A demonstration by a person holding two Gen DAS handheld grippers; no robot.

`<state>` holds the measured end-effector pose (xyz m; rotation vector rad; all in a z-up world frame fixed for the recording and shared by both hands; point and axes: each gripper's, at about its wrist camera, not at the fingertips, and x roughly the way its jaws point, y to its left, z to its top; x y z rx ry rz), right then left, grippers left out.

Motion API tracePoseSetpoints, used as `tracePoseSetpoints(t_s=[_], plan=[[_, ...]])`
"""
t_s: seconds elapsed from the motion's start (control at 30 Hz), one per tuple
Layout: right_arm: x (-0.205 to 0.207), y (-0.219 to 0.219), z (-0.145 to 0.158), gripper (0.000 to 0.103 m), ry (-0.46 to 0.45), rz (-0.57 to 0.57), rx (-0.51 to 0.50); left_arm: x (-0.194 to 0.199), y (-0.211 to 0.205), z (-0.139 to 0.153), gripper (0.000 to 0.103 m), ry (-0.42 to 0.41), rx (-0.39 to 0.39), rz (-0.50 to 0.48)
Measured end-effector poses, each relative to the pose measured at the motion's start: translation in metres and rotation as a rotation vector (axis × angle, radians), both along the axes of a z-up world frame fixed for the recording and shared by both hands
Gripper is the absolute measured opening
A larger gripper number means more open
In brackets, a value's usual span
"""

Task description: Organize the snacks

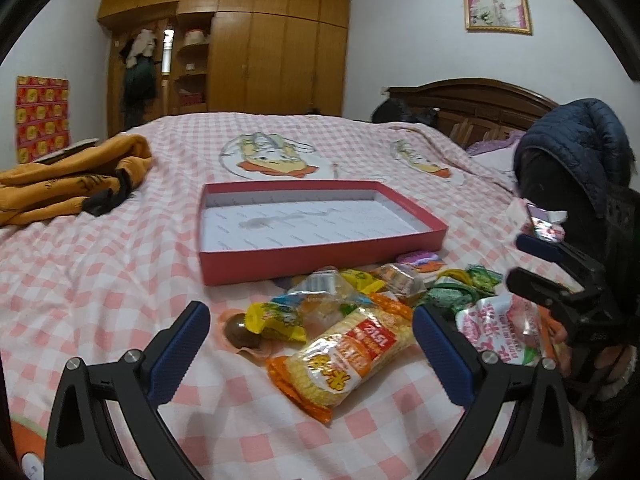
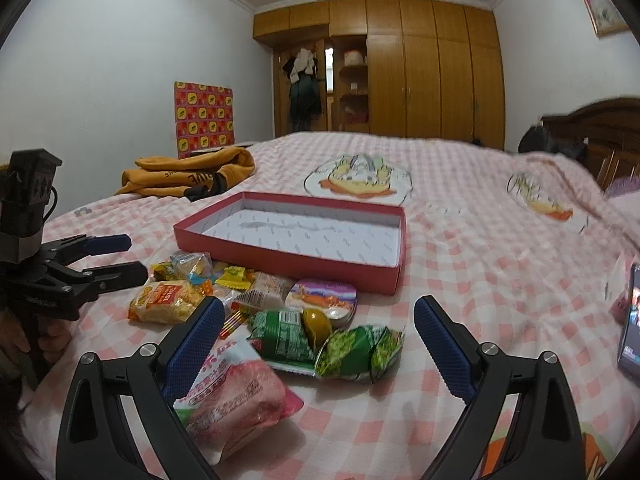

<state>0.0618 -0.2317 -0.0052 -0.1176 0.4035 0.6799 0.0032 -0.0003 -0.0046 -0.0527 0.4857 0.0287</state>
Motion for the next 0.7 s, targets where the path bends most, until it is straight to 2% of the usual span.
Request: tracePoseSetpoints(t_s=[0.1, 0.23, 0.37, 0.53, 0.57, 0.63, 0.67, 0.7], plan=[[0.006, -0.005, -0.004, 0.098, 0.070, -0.013, -0.002, -0.001, -0.001, 0.004, 0.103, 0.022, -0.028, -0.054], [0.004, -0.007, -0.002, 0.098, 0.180, -0.021, -0.056, 0.003, -0.014, 0.001, 0.101, 0.130, -0.021, -0.120], [-0.016, 0.004, -0.009, 0.097, 0.202, 0.027, -0.134, 0.007, -0.030, -0.005, 0.097, 0.181, 0.019, -0.174], [-0.019, 0.009, -0.016, 0.096, 0.236, 0.081, -0.127, 0.020, -0.033, -0.016, 0.086, 0.245, 0.025, -0.198], [-0.018, 0.008, -0.017, 0.096, 0.242, 0.086, -0.120, 0.021, -0.033, -0.017, 0.080, 0.248, 0.029, -0.200], [-0.021, 0.008, -0.017, 0.096, 0.229, 0.089, -0.126, 0.022, -0.031, -0.016, 0.055, 0.242, 0.032, -0.189], [-0.024, 0.010, -0.016, 0.096, 0.202, 0.086, -0.147, 0.021, -0.029, -0.016, 0.040, 0.239, 0.026, -0.173], [-0.028, 0.011, -0.014, 0.096, 0.163, 0.082, -0.171, 0.021, -0.026, -0.015, 0.037, 0.237, 0.011, -0.167]])
